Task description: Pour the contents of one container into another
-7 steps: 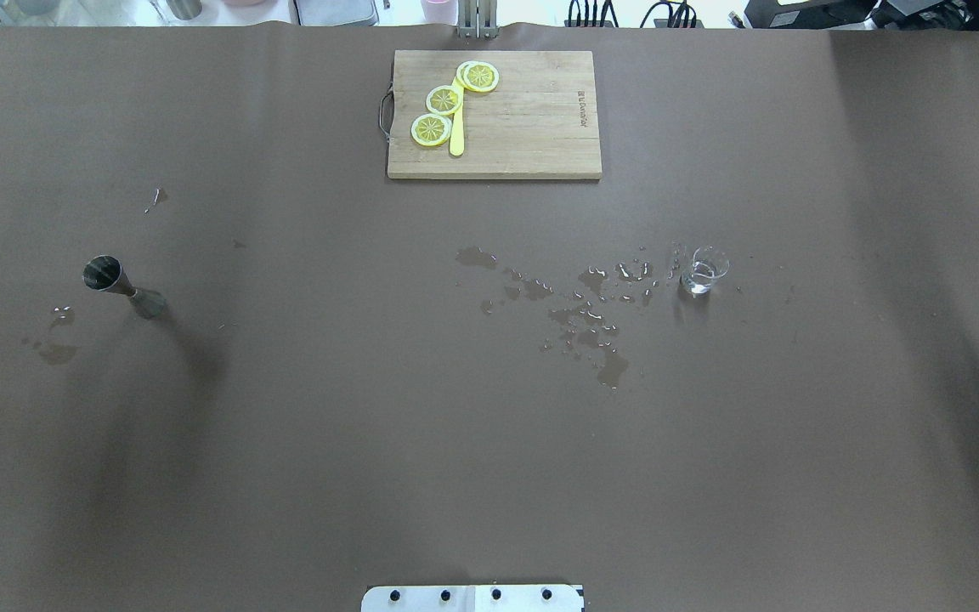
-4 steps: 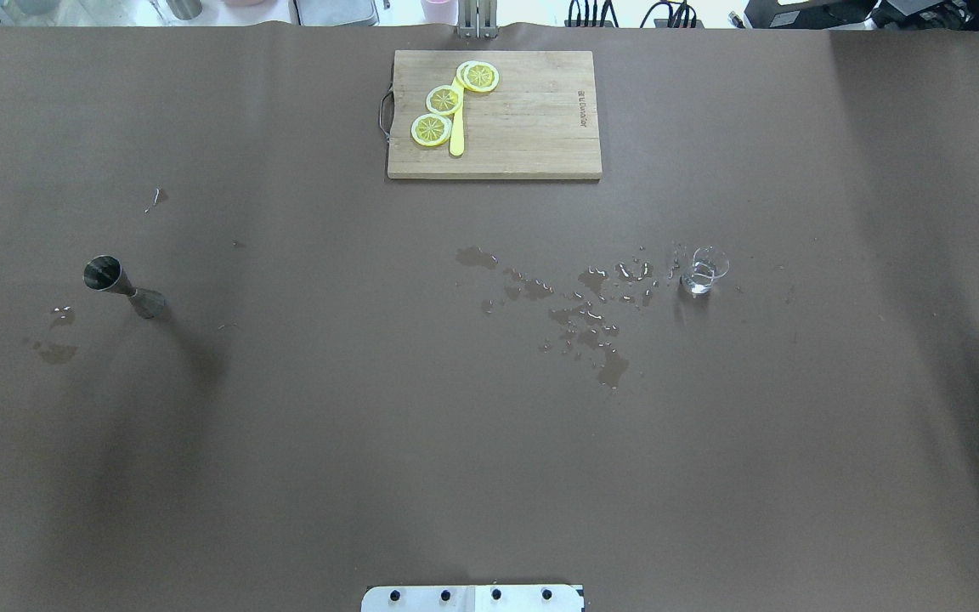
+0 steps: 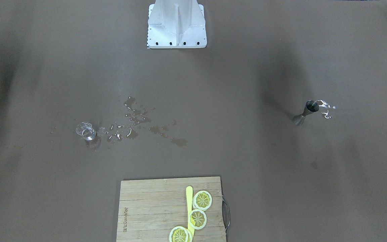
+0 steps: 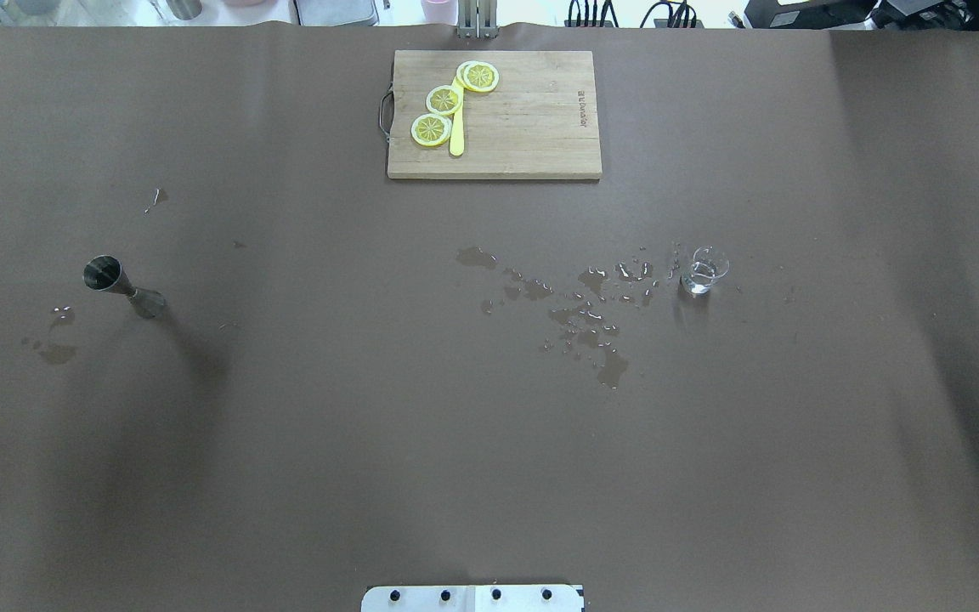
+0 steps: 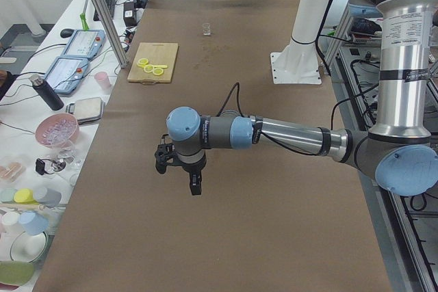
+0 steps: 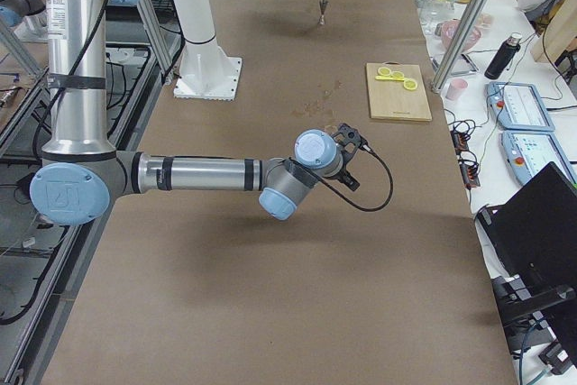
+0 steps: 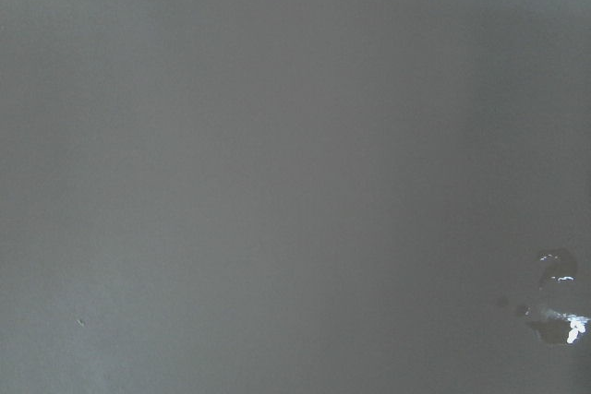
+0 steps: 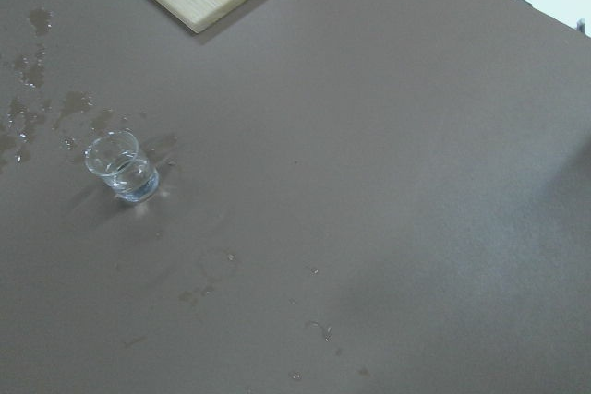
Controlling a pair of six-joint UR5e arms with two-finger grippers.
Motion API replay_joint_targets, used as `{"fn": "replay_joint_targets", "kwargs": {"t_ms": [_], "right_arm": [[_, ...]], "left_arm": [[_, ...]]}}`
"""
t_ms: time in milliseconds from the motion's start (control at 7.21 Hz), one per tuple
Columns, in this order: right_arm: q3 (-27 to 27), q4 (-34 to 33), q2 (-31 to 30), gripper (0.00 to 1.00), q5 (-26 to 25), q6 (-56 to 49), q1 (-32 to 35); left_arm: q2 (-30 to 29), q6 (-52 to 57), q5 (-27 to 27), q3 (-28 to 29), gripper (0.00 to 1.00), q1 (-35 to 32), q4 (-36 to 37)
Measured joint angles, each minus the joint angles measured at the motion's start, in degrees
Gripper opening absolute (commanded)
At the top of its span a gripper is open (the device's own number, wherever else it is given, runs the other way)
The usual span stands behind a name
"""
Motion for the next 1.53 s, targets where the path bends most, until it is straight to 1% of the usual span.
{"fn": "replay_joint_targets", "kwargs": {"t_ms": [139, 555, 832, 1110, 1249, 1526], "right_arm": [[-0.1, 3.7, 0.0, 0.96, 0.1, 0.0, -0.9], [-0.3, 13.5, -0.1, 0.96, 0.8, 0.0, -5.4], [-1.4, 19.4, 0.0, 0.96, 0.8, -0.4, -8.7], [-4.9, 24.7, 1.3, 0.95, 0.7, -1.3, -11.6], [-7.4, 26.5, 3.0, 0.98, 0.7, -1.6, -12.4], [-10.2, 27.4, 6.1, 0.99, 0.4, -1.5, -12.8]], "left_arm": [[0.5, -4.2, -0.1, -2.6, 0.99, 0.9, 0.3], [0.6, -17.4, -0.3, -9.9, 0.98, 9.7, 0.1], [0.6, -23.2, -2.0, -14.8, 0.98, 13.6, 0.3], [0.1, -30.5, -3.0, -18.9, 0.98, 18.2, -0.6], [-0.2, -35.3, -3.2, -21.4, 0.98, 21.5, -1.9], [-2.8, -46.1, -3.1, -23.2, 0.98, 26.2, -4.4]]}}
